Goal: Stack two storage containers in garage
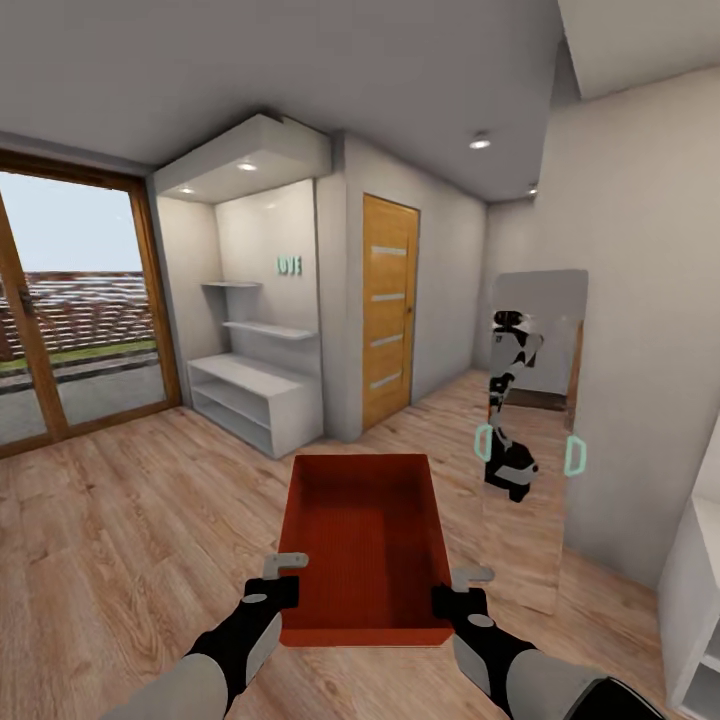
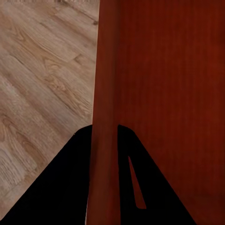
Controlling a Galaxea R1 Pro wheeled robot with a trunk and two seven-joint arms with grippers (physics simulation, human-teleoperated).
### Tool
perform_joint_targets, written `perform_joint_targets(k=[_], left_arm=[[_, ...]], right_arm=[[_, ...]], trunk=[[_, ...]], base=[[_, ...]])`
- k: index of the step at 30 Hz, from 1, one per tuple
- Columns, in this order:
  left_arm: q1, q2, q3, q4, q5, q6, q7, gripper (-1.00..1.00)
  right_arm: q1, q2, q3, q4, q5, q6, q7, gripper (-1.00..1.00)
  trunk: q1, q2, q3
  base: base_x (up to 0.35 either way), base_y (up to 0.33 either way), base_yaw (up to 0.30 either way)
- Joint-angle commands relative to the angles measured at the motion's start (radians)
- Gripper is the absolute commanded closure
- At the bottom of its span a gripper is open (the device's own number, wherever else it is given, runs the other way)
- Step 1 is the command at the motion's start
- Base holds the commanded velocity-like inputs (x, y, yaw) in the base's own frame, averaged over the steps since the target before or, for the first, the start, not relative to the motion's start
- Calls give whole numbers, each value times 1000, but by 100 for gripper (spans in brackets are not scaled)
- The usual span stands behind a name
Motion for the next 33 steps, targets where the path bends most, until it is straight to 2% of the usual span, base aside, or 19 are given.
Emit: perform_joint_targets(k=[1,21,33], left_arm=[[-1,21,59,0,44,6,-1,100],[-1,22,59,0,44,6,-1,100],[-1,22,59,0,44,6,-1,100]], right_arm=[[0,-6,-18,-4,9,-11,7,100],[0,-6,-18,-4,9,-11,7,100],[0,-5,-18,-4,9,-11,5,100]], trunk=[[1,-1,-1],[1,-1,-1],[1,-1,-1]], base=[[322,0,0],[322,1,0],[322,72,0]])
